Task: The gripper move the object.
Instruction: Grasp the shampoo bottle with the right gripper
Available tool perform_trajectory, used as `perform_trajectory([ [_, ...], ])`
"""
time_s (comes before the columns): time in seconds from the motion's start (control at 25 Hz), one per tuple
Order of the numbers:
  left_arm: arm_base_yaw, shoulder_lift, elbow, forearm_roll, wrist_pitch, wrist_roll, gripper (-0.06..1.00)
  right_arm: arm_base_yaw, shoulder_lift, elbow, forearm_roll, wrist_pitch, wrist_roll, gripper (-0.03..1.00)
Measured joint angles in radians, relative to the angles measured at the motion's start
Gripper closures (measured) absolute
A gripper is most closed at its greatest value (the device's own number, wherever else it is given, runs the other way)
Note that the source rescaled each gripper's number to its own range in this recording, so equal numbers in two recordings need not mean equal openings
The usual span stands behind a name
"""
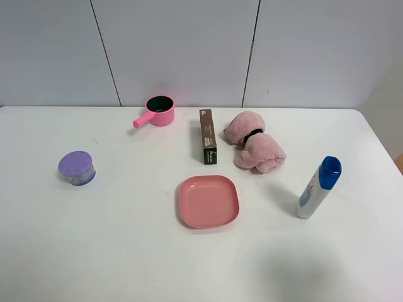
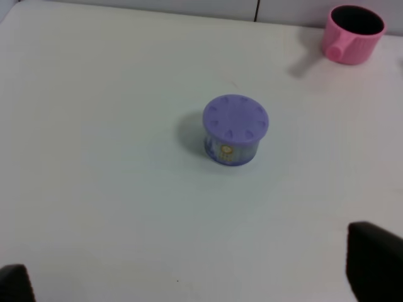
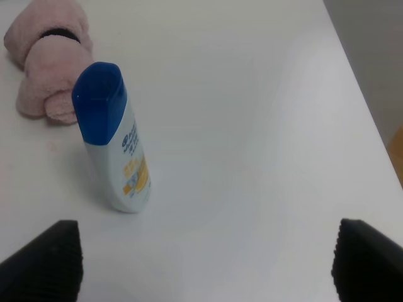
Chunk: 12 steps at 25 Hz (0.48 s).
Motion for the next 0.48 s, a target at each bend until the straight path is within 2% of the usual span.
perform_trajectory([
  [0.48, 0.0, 0.0, 0.0, 0.0, 0.0, 0.0, -0.06, 0.0, 0.0, 0.0, 0.0, -0.001, 0.0, 0.14],
])
